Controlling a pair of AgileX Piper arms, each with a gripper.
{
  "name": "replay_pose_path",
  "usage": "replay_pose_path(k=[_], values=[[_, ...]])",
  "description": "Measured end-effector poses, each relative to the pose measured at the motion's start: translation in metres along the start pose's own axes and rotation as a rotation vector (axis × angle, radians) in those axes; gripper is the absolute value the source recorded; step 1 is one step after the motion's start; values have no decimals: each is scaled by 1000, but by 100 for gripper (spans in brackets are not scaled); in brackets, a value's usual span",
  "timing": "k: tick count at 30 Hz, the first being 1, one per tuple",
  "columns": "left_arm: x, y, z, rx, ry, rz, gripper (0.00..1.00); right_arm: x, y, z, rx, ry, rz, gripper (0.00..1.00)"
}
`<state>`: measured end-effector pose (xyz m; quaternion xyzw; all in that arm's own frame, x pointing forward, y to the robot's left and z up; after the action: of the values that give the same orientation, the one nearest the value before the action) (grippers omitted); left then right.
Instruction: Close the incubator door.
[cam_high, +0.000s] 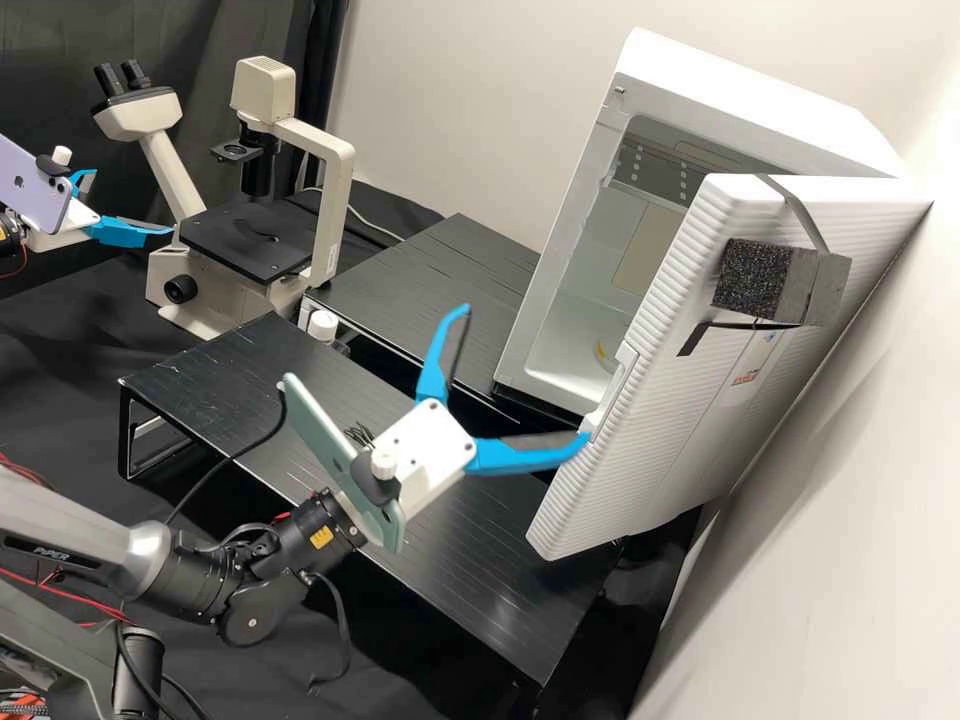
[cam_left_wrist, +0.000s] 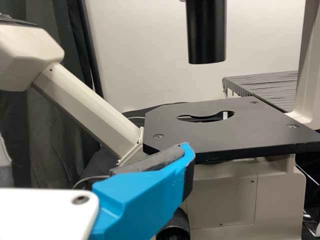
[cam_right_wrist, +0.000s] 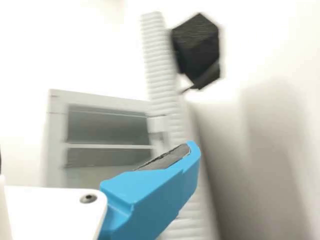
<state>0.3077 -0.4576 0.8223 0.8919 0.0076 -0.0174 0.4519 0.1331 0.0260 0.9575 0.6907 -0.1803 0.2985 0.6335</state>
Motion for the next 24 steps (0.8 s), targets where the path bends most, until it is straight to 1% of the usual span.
replay_pose_path(k=[2, 4, 5, 9, 11, 16, 20, 22, 24], values=[[0, 0, 0, 0, 0, 0, 100, 0, 4, 8, -14, -39, 16, 100], [0, 0, 0, 0, 0, 0, 100, 0, 6, 17, -17, -78, 23, 100], [0, 0, 0, 0, 0, 0, 100, 0, 6, 22, -10, -98, 19, 100], [0, 0, 0, 0, 0, 0, 100, 4, -2, 42, 39, -170, -19, 100], [0, 0, 0, 0, 0, 0, 100, 7, -8, 52, 44, -199, -44, 100], [0, 0, 0, 0, 0, 0, 100, 15, -18, 67, 25, -243, -76, 100], [0, 0, 0, 0, 0, 0, 100, 22, -28, 74, 24, -258, -100, 100], [0, 0, 0, 0, 0, 0, 100, 24, -33, 75, 25, -256, -114, 100], [0, 0, 0, 0, 0, 0, 100, 27, -39, 73, 32, -243, -137, 100]])
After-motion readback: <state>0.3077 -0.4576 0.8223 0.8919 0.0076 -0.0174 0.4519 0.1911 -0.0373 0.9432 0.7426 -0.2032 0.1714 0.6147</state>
